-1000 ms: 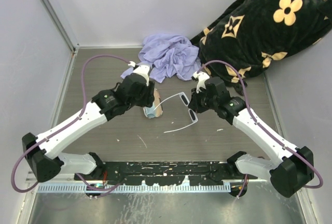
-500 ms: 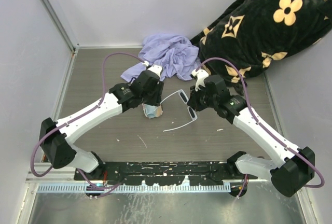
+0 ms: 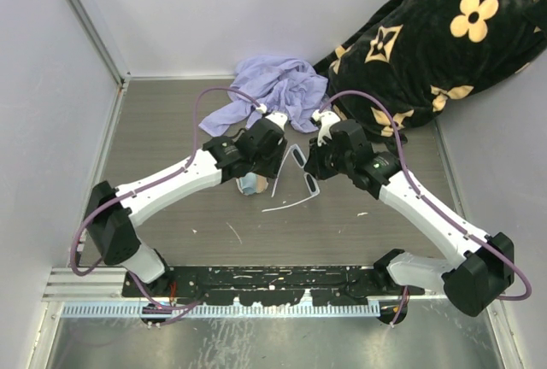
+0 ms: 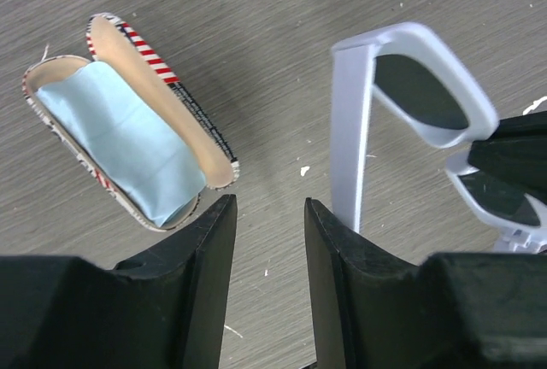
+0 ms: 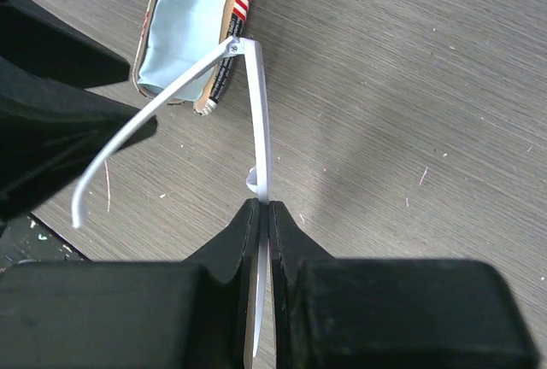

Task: Organize the sunglasses
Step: Fold the sunglasses at the center of the board.

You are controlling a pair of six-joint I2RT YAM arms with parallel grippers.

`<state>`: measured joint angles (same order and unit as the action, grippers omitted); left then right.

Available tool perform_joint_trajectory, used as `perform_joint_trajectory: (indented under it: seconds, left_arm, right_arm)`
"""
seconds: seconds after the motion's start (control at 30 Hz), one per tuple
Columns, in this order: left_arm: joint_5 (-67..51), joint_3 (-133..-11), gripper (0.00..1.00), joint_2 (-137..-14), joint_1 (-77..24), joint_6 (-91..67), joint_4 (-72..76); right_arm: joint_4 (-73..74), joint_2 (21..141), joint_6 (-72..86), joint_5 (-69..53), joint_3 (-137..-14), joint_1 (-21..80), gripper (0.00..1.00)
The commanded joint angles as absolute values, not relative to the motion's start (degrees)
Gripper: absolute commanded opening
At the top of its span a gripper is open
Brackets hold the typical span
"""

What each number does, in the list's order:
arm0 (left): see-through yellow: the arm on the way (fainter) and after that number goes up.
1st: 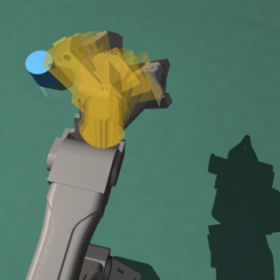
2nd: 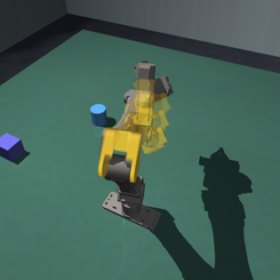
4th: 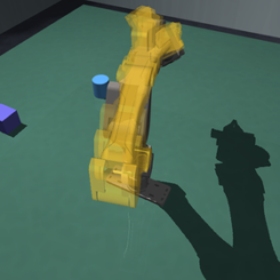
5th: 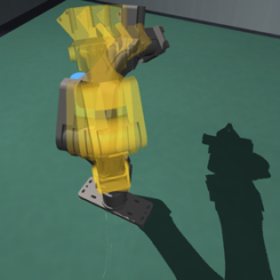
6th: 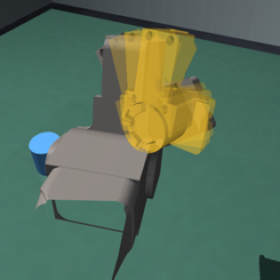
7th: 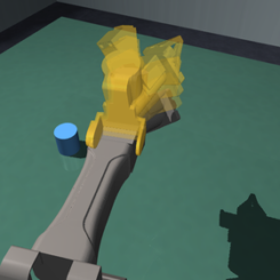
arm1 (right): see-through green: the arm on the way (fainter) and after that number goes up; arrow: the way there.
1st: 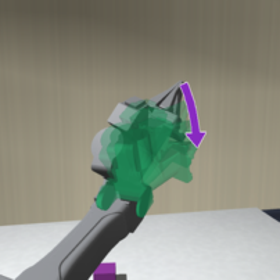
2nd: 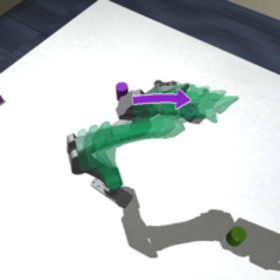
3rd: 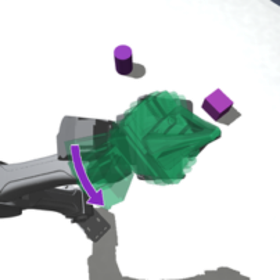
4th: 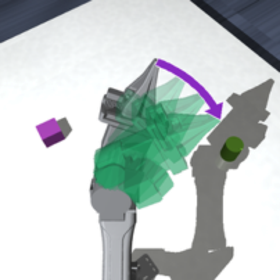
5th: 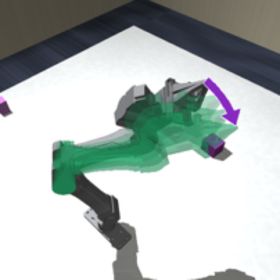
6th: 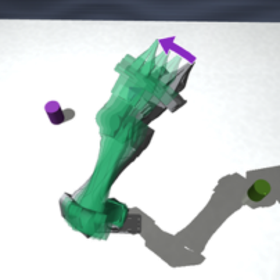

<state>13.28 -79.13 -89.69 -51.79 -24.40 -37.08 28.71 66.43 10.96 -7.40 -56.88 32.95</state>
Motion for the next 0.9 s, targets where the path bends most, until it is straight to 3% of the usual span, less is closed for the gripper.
perform_joint_trajectory:
  seconds: [0.0,0.87]
  left_arm:
    - [14.5,-83.3,0.39,-91.1,-53.1,-23.6,-35.4]
    - [14.5,-86.8,0.36,-96.5,-56.3,-25.0,-34.5]
  right_arm:
    - [26.4,66.5,13.9,-6.0,-59.9,33.9,0.00]
    - [23.3,67.3,23.2,-6.2,-58.6,35.3,0.00]
